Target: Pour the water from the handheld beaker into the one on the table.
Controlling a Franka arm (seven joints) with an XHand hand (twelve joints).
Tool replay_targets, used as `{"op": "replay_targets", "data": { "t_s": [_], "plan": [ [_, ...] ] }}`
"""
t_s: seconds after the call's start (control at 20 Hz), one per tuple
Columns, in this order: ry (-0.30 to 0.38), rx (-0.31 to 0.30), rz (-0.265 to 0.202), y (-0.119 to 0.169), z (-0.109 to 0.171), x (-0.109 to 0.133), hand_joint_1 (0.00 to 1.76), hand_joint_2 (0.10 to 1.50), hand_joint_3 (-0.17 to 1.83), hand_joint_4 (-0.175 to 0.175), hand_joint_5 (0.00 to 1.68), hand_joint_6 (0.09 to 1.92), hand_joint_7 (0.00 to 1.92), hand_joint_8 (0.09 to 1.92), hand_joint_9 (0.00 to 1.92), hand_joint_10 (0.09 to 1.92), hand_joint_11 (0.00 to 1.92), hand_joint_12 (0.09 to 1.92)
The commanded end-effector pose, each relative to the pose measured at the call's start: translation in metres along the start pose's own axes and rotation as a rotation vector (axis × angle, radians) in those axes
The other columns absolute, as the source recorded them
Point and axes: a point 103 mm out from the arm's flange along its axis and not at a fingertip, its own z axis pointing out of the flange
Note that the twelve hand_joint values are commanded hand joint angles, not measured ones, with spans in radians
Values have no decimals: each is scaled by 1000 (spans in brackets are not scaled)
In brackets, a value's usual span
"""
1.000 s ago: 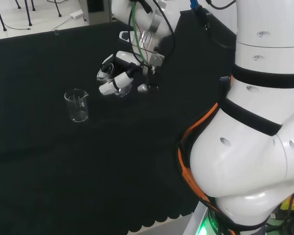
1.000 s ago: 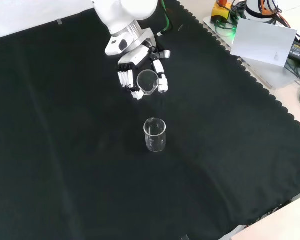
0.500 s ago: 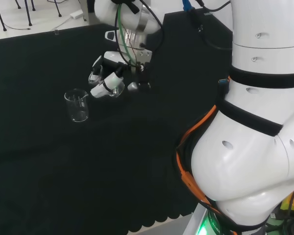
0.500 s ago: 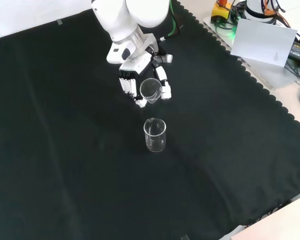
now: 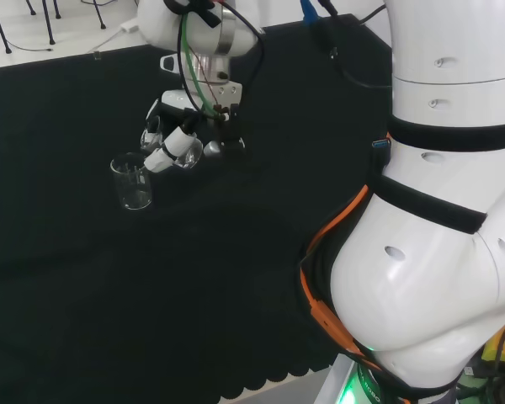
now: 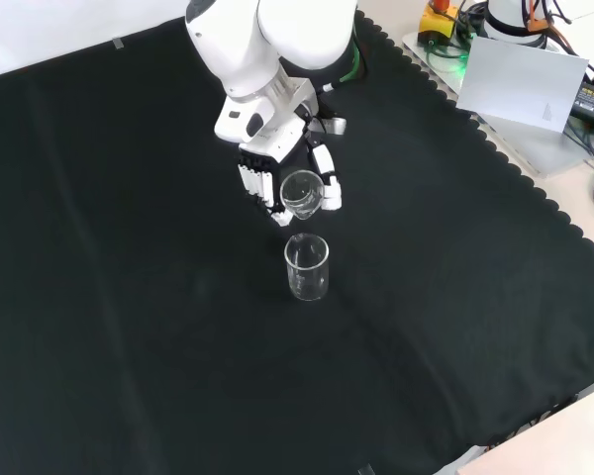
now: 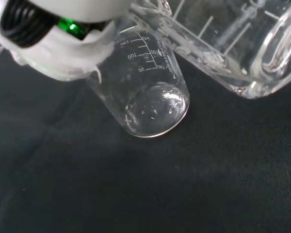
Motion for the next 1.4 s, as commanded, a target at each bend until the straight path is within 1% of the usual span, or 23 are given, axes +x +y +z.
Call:
{"op": "replay_targets", "data": {
  "t_s": [0.05, 0.35, 0.5, 0.6, 0.75, 1.0, 1.4],
  "plan": [
    [-74, 36, 42, 8, 0, 8, 1124, 667, 683, 141, 1228, 770, 1661, 218, 1548, 323, 1282, 837],
    [-115, 66, 81, 11, -5, 10, 1122, 651, 718, 150, 1222, 798, 1673, 214, 1553, 327, 1288, 842],
    [-137, 101, 94, 13, -9, 11, 1122, 649, 723, 150, 1221, 801, 1677, 215, 1555, 329, 1292, 843],
    [-161, 108, 95, 13, -13, 13, 1122, 649, 725, 149, 1220, 803, 1679, 215, 1556, 330, 1293, 843],
    [-194, 137, 105, 14, -17, 16, 1123, 643, 739, 147, 1216, 817, 1681, 213, 1555, 332, 1296, 841],
    [-217, 160, 109, 14, -19, 18, 1123, 640, 747, 146, 1214, 825, 1682, 212, 1554, 334, 1297, 840],
    [-280, 210, 135, 13, -16, 25, 1123, 639, 751, 145, 1212, 830, 1683, 212, 1554, 335, 1297, 840]
  ]
}}
